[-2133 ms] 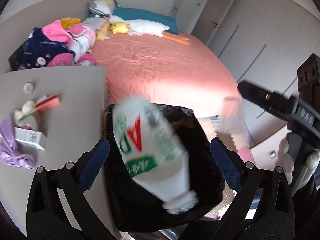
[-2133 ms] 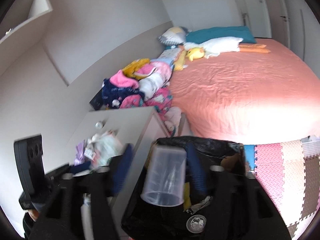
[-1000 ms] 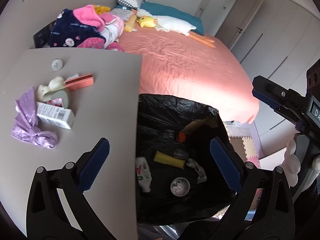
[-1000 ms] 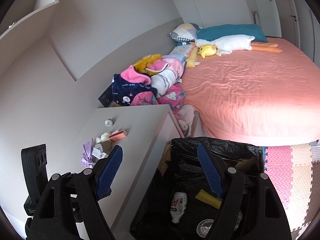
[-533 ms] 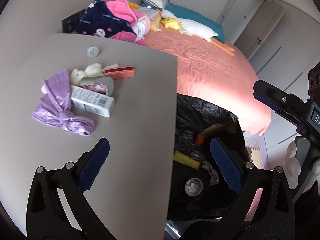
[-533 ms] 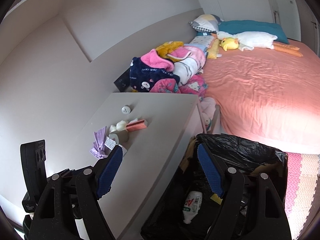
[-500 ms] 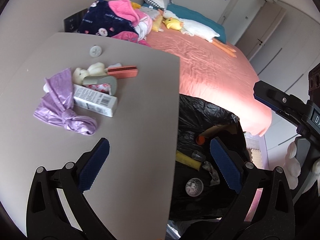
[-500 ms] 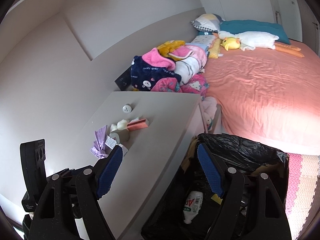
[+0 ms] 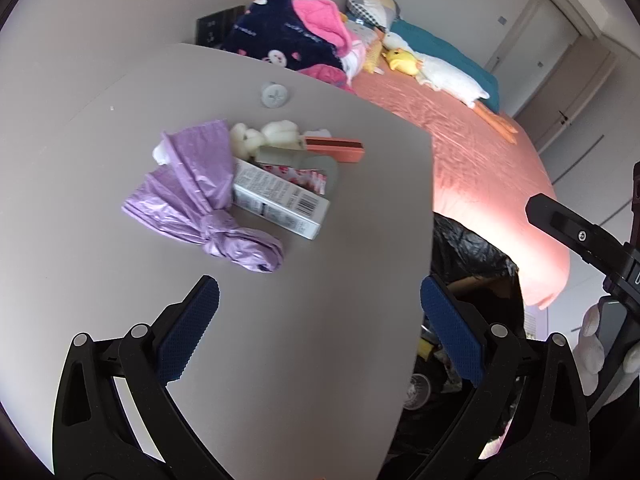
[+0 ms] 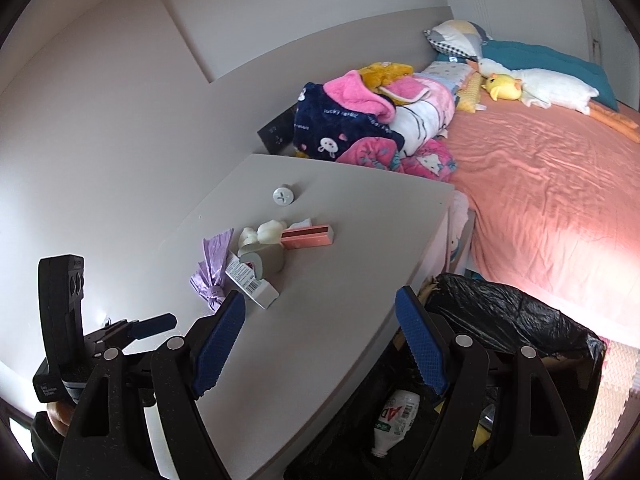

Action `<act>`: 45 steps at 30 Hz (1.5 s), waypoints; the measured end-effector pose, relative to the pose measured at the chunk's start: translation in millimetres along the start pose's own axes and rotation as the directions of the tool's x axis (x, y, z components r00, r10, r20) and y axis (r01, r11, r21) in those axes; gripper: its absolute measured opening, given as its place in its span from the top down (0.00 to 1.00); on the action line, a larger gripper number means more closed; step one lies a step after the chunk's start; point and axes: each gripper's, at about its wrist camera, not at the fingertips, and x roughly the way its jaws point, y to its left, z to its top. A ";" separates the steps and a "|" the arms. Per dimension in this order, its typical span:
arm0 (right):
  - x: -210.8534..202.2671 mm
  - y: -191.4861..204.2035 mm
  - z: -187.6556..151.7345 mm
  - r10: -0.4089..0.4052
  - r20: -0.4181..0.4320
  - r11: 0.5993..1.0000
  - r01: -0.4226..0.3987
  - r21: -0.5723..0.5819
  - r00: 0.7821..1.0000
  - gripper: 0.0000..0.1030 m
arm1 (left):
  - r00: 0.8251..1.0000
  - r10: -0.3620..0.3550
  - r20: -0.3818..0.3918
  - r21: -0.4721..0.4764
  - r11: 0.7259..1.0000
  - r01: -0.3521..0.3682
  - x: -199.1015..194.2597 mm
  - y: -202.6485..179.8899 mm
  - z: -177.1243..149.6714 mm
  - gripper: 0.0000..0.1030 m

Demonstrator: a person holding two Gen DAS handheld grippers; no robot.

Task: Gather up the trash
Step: 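Move both tools back to the desk toward the purple bag, then grasp the purple plastic bag with the left tool while the right tool grasps the pink box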

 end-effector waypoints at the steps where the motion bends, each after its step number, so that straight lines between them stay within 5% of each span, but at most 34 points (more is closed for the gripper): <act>1: 3.6 1.5 1.3 0.008 -0.004 1.000 -0.008 -0.013 1.000 0.24 | 1.000 0.009 0.002 -0.004 1.000 -0.009 0.2 2.1 0.4 0.06; 15: 59.4 12.3 19.0 0.017 -0.066 0.988 -0.027 -0.151 0.998 0.31 | 0.994 0.110 0.003 -0.082 0.991 -0.110 17.2 41.4 7.7 0.15; 28: 130.2 6.6 38.2 -0.055 -0.147 0.972 0.019 -0.233 0.988 0.35 | 0.984 0.169 -0.050 -0.146 0.974 -0.174 49.5 74.0 20.5 0.17; 39: 178.4 12.2 43.7 -0.099 -0.181 0.946 0.036 -0.322 0.978 0.35 | 0.971 0.232 -0.058 -0.106 0.966 -0.237 60.7 78.1 25.6 0.20; 45: 192.7 24.8 45.1 -0.104 -0.168 0.911 0.026 -0.412 0.980 0.41 | 0.948 0.311 -0.061 -0.075 0.946 -0.315 59.7 79.8 21.6 0.20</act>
